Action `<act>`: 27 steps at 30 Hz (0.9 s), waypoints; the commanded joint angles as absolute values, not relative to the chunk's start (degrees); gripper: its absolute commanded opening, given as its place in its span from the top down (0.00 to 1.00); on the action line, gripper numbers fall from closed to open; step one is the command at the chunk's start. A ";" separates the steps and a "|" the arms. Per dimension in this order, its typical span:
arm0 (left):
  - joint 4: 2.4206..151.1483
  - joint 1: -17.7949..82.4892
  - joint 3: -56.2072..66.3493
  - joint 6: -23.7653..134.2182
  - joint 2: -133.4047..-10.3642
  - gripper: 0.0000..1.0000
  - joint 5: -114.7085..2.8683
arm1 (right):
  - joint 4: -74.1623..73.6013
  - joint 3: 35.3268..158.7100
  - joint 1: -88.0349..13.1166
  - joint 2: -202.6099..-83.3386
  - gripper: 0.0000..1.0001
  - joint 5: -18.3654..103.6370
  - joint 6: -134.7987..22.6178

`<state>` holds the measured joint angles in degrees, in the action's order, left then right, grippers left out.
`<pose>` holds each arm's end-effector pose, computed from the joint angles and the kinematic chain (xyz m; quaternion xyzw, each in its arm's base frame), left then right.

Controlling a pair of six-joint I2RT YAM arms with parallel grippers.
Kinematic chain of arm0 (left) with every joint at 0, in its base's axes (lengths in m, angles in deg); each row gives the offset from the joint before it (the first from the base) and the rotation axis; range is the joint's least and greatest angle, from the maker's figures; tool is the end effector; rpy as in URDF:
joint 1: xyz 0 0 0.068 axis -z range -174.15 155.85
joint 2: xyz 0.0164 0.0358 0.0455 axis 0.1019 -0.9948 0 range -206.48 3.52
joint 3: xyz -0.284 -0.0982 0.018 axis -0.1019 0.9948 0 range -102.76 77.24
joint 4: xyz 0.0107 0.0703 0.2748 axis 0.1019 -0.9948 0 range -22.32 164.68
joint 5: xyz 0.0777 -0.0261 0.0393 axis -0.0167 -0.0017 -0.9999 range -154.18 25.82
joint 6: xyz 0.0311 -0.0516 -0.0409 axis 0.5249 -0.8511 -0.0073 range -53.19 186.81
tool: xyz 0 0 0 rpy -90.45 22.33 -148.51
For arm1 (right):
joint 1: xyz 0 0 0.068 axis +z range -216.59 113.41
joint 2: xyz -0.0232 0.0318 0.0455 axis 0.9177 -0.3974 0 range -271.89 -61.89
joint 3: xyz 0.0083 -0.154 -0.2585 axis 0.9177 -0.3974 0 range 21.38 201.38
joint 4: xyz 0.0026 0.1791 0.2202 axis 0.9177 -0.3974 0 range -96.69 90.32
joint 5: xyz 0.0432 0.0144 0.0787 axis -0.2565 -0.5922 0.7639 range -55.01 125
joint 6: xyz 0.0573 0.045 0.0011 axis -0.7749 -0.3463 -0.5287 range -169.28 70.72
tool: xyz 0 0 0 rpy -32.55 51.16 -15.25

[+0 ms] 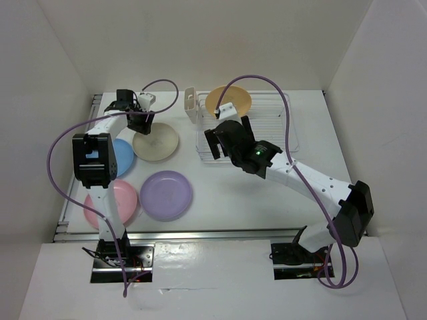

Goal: Load the plates into the dish rack

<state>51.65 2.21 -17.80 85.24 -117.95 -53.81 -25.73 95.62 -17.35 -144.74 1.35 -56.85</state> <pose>0.5268 0.0227 0.1961 0.1514 0.9224 -0.0172 0.3549 0.2608 0.2512 0.3526 -0.1758 0.8401 -0.0139 0.5129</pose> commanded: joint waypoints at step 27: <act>58.43 0.57 -19.09 83.86 -124.09 0.32 -49.60 | -26.84 100.22 -17.63 -145.82 0.00 -0.43 -56.92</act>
<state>58.39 0.83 -18.39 84.85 -122.67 -52.50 -26.73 97.28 -17.35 -145.05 0.91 -56.87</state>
